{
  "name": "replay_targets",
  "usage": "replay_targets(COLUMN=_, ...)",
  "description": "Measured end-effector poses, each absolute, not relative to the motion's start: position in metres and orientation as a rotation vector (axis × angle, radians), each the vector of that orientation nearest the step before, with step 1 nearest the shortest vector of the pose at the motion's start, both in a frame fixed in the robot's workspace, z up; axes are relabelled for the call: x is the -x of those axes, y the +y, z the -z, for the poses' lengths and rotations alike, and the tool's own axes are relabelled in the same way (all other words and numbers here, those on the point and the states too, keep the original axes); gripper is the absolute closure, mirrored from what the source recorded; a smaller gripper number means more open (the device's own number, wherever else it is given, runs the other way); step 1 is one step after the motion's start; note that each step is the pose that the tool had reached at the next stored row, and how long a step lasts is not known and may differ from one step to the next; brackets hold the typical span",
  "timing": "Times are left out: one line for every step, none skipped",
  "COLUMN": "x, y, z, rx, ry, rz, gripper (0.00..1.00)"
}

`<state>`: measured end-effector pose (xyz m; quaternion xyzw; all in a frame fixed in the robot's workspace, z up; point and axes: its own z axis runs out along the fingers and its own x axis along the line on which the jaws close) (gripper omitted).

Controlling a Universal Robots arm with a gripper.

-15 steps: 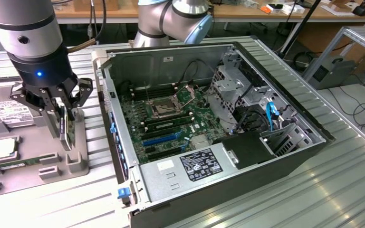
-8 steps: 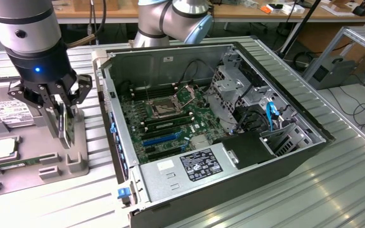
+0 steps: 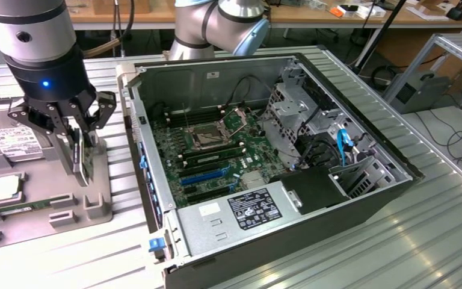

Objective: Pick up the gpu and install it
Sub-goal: 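Pick up the gpu and move the gpu toward the slot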

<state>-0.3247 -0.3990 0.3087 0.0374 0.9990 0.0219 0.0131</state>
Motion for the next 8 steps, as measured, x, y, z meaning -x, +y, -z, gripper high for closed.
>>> replay_targets(x=0.3247, y=-0.3991, z=-0.3101, rx=-0.116, ry=3.113, rz=-0.068, gripper=0.73)
replay_targets(x=0.3247, y=-0.3991, z=-0.3106, rx=-0.116, ry=3.113, rz=-0.068, gripper=0.73)
replay_targets(x=0.3247, y=-0.3991, z=-0.3111, rx=-0.116, ry=3.113, rz=-0.068, gripper=0.73)
replay_targets(x=0.3247, y=-0.399, z=-0.312, rx=-0.117, ry=3.113, rz=-0.068, gripper=0.73)
replay_targets(x=0.3247, y=-0.3991, z=-0.313, rx=-0.116, ry=3.113, rz=-0.068, gripper=0.73)
replay_targets(x=0.3247, y=-0.399, z=-0.314, rx=-0.117, ry=3.113, rz=-0.068, gripper=0.73)
replay_targets(x=0.3247, y=-0.3991, z=-0.3148, rx=-0.116, ry=3.113, rz=-0.068, gripper=0.73)
replay_targets(x=0.3247, y=-0.3991, z=-0.3153, rx=-0.116, ry=3.113, rz=-0.068, gripper=0.73)
